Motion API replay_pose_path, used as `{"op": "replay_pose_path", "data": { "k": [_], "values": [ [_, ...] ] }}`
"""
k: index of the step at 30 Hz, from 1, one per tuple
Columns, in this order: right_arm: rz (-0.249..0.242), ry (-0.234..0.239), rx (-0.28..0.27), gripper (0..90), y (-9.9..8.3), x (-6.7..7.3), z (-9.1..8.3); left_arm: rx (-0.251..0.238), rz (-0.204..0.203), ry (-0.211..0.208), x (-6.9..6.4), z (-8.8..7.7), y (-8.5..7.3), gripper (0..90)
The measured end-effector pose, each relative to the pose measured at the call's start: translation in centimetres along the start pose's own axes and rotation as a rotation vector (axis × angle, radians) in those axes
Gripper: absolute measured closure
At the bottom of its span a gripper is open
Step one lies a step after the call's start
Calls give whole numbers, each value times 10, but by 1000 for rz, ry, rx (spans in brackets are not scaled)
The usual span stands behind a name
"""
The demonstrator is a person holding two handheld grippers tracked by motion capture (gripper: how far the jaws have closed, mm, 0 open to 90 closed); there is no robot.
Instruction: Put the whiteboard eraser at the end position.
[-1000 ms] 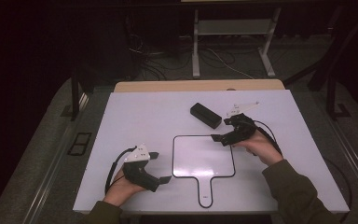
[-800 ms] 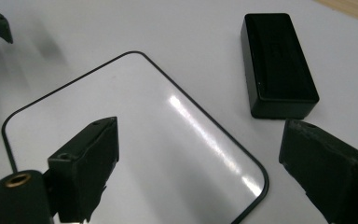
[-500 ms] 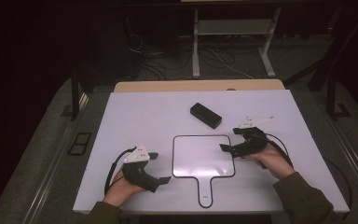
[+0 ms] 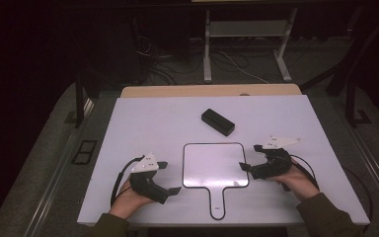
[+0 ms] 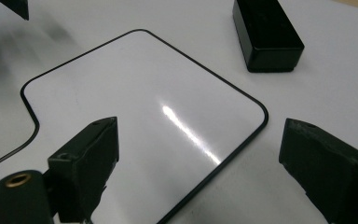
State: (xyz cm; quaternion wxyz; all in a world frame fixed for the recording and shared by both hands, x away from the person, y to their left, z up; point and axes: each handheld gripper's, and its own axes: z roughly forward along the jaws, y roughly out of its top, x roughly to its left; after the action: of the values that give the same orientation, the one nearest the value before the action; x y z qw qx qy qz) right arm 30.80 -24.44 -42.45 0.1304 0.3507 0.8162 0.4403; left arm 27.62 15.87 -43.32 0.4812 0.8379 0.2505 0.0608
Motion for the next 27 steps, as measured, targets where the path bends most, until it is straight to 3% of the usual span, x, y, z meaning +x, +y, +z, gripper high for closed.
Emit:
{"op": "replay_pose_path", "data": {
  "k": [10,16,27],
  "values": [
    [31,-13,-6,108,-26,-1,-15,-1,-1,1,0,0,0,0],
    [9,-9,7,108,-36,2,-22,1,-1,0,0,0,0,0],
    [17,-17,8,108,-49,3,-38,6,3,2,0,-1,-1,0]
  ]
}}
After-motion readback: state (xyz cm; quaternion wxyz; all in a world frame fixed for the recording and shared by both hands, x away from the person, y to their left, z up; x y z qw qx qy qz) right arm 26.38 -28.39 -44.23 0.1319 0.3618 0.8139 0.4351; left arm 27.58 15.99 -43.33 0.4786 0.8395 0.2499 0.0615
